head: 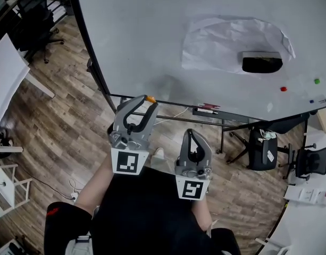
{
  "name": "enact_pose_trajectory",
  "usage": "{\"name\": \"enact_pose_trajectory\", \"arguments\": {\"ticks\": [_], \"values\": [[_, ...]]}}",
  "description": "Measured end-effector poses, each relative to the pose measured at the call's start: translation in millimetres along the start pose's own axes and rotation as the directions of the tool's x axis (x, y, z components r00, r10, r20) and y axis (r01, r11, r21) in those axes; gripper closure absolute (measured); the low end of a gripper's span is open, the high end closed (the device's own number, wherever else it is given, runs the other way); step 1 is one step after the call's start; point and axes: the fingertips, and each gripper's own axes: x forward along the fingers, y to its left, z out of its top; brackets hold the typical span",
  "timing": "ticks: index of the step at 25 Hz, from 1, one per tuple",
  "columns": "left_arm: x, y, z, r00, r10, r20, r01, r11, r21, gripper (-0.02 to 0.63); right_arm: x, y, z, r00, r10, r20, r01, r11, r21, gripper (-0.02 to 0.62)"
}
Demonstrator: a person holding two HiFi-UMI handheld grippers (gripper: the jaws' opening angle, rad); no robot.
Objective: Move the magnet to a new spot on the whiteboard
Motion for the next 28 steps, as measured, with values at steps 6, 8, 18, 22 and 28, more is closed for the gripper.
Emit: {"name": "enact_pose_trajectory", "arguments": {"ticks": [6,8,18,22,28], "values": [[-16,-7,11,0.998,-0.062,0.032,0.062,0.998,-0.018,0.476,-10,8,10,0.998,-0.057,-0.014,0.057,0.998,-0.021,0.594],[-20,-9,13,0.996,-0.082,0.04,0.083,0.996,-0.026,0.476,-12,9,13,0.997,-0.079,-0.017,0.078,0.997,-0.029,0.593],[-42,-15,21,0.985,-0.156,0.068,0.159,0.986,-0.041,0.476,-20,17,21,0.988,-0.15,-0.027,0.148,0.988,-0.052,0.594],[-51,-13,21,0.984,-0.163,0.069,0.166,0.985,-0.042,0.476,-19,21,23,0.987,-0.158,-0.024,0.156,0.986,-0.055,0.592],[-59,-12,18,0.984,-0.165,0.067,0.169,0.984,-0.051,0.476,-17,25,26,0.987,-0.16,-0.023,0.158,0.985,-0.062,0.594]]}}
